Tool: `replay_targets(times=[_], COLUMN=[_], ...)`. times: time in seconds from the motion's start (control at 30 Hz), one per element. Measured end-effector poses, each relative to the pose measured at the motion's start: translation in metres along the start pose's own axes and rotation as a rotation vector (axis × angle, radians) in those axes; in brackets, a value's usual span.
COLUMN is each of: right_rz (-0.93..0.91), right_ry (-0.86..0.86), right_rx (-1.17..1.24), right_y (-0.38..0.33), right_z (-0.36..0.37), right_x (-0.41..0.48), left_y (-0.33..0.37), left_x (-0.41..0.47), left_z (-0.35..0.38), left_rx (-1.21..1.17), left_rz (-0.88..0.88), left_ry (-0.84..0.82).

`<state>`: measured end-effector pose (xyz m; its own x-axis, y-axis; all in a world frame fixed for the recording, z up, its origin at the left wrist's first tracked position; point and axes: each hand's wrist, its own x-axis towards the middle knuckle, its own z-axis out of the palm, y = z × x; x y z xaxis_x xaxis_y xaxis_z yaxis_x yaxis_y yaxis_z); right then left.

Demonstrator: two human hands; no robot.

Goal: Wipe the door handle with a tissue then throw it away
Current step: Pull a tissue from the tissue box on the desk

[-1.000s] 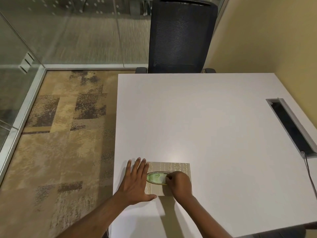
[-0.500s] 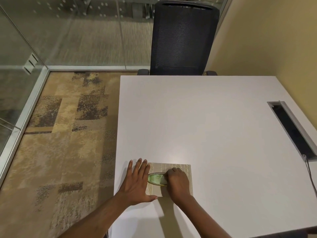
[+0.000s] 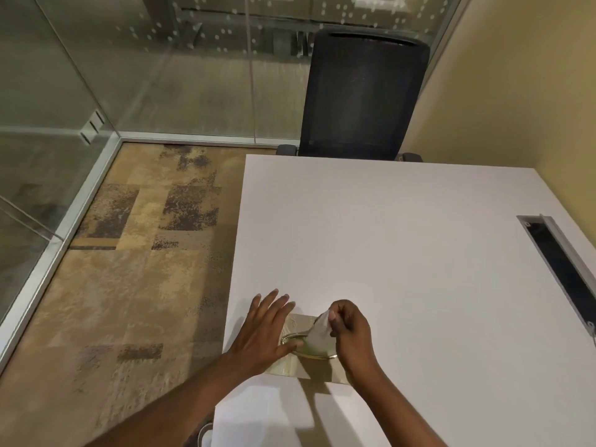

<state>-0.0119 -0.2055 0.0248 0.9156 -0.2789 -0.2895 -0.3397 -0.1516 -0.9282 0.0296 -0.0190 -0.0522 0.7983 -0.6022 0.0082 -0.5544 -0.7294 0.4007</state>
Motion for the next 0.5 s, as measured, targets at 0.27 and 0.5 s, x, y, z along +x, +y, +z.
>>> replay_targets(times=[0.27, 0.5], right_rz=[0.014, -0.079], right_ry=[-0.120, -0.293], right_rx=[0.006, 0.002], right_y=[-0.050, -0.083], right_z=[0.045, 0.115], right_x=[0.003, -0.033], left_y=[0.013, 0.006], left_x=[-0.014, -0.085], left_z=[-0.058, -0.117], left_rx=[-0.076, -0.024], left_rz=[0.001, -0.174], left_ry=[0.375, 0.667])
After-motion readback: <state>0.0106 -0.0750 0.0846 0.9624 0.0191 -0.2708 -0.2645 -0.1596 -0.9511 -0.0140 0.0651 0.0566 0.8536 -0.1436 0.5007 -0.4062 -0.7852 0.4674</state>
